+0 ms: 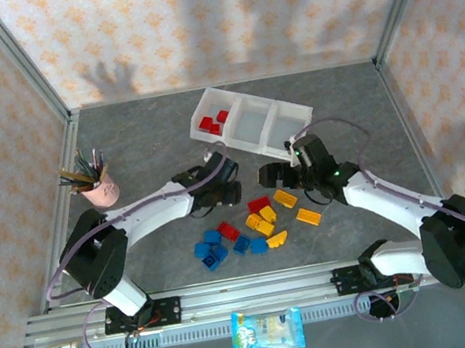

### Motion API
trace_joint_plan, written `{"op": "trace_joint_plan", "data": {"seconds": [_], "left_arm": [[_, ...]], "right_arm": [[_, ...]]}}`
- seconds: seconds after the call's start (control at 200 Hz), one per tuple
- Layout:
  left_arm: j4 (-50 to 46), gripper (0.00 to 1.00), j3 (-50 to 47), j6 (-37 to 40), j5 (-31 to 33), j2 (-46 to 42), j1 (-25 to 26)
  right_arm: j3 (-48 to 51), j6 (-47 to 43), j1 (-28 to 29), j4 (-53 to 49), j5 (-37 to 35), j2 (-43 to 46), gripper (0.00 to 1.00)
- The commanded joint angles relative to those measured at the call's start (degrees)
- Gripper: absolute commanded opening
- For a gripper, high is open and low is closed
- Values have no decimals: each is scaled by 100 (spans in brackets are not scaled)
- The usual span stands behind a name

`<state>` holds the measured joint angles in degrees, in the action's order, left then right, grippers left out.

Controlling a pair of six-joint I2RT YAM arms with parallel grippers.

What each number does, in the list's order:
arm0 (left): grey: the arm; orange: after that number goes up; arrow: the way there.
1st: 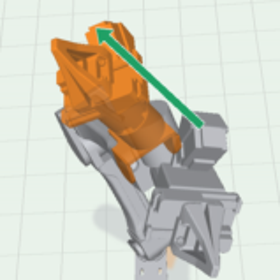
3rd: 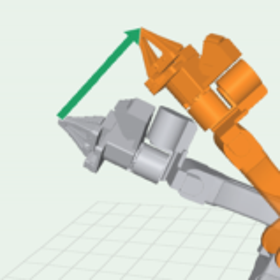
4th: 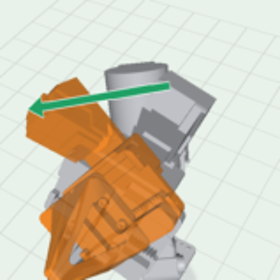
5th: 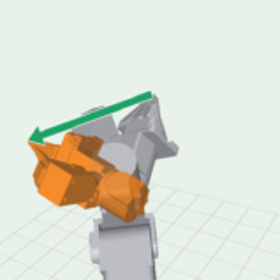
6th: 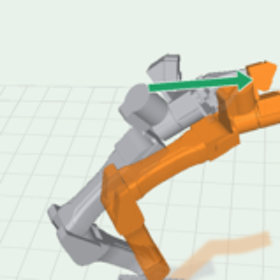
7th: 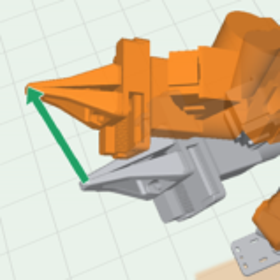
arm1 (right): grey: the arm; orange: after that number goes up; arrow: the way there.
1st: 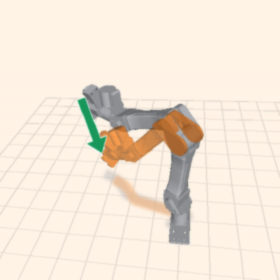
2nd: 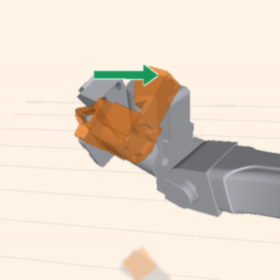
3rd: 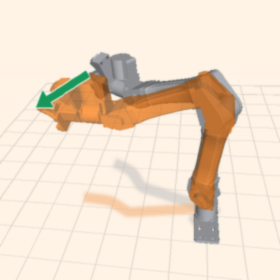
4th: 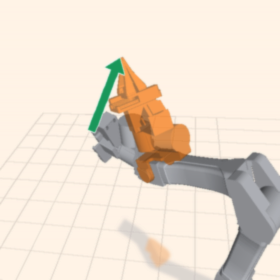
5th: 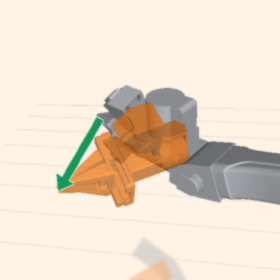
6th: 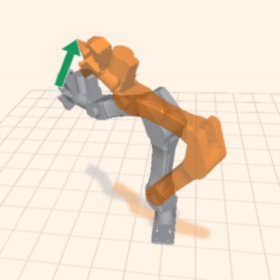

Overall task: Sort the legos into containers by color
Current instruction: Pick up the lego from the middle-left of the table, then place the lego in the container.

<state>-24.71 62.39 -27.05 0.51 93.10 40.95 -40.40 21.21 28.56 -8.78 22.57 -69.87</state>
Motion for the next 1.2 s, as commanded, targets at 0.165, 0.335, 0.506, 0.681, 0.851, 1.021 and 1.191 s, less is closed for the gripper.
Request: {"op": "trace_joint_plan", "data": {"seconds": [0.165, 0.335, 0.506, 0.681, 0.851, 1.021, 1.191], "left_arm": [[1, 53, 1932, 265, 1060, 768, -835], [47, 53, 3365, 309, 884, 2140, -1279], [71, 53, 4601, 273, 939, 3194, -1472], [90, 54, 5510, 105, 639, 4005, -1701], [41, 67, 5894, 130, 540, 4234, -1757], [-89, 78, 5943, 152, 412, 4076, -1810], [-157, 83, 5831, 209, 151, 3777, -1810]], "right_arm": [[-605, 161, -416, 0, 42, -256, 100], [-930, 182, -517, 97, 27, -519, 100], [-1135, 112, -561, 155, -30, -725, 100], [-1367, 37, -623, 123, 66, -1013, 100], [-1453, 7, -619, 129, 64, -1004, 100], [-1509, -20, -629, 37, 69, -908, 100], [-1490, -67, -632, -71, 108, -713, 100]]}}
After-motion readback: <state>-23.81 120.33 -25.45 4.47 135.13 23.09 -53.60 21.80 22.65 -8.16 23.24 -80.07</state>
